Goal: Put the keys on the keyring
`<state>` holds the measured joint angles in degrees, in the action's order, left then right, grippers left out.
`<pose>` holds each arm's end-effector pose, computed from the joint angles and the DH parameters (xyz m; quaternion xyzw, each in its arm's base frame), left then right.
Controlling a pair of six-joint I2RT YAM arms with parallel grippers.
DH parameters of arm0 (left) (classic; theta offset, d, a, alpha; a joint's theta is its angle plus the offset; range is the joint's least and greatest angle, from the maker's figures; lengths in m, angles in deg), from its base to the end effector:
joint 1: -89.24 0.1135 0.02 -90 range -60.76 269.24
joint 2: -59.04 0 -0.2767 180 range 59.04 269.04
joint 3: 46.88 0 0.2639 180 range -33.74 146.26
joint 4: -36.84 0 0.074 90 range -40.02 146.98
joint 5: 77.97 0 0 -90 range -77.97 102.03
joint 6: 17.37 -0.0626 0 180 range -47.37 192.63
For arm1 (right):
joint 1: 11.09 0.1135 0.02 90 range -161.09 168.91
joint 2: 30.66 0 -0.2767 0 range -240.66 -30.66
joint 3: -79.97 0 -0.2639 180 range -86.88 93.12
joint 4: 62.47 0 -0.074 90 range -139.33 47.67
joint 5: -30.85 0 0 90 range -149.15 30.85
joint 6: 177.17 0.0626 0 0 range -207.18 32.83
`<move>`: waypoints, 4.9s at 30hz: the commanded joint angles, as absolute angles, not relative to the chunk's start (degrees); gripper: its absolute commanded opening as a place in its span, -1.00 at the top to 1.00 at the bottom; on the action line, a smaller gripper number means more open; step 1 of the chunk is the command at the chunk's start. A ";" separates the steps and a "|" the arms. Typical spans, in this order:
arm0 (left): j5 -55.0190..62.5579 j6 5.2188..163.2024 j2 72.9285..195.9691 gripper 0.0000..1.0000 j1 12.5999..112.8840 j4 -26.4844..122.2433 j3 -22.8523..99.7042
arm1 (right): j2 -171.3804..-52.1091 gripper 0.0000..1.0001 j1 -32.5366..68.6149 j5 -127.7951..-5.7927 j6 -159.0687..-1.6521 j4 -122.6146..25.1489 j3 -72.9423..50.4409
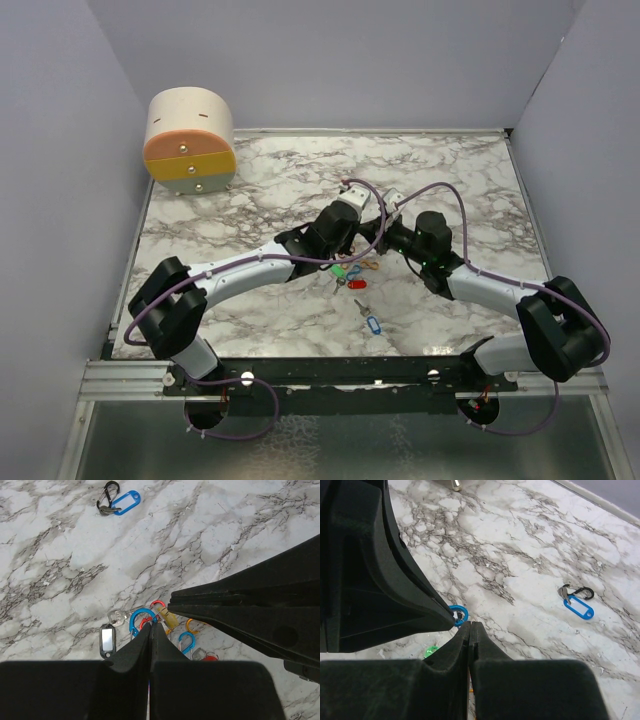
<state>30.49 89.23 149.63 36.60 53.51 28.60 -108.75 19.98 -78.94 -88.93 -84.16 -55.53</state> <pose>0.2530 -0.2988 0.2511 0.1926 0.8442 -0.1575 0.4748 0.2570 0.1796 0.2108 -0.3200 0.7033 0.2861 0.5667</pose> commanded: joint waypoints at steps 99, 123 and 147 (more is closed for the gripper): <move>35.01 99.55 133.85 -0.86 47.49 50.93 10.73 | -134.35 0.44 24.61 -81.54 -85.46 -59.61 -32.18; 33.75 99.19 135.02 -0.85 47.82 49.99 10.66 | -137.07 0.76 25.03 -77.77 -85.48 -59.36 -30.63; 28.22 99.00 132.47 -0.86 47.83 44.72 8.35 | -109.39 0.99 25.04 -78.67 -85.26 -87.07 -54.46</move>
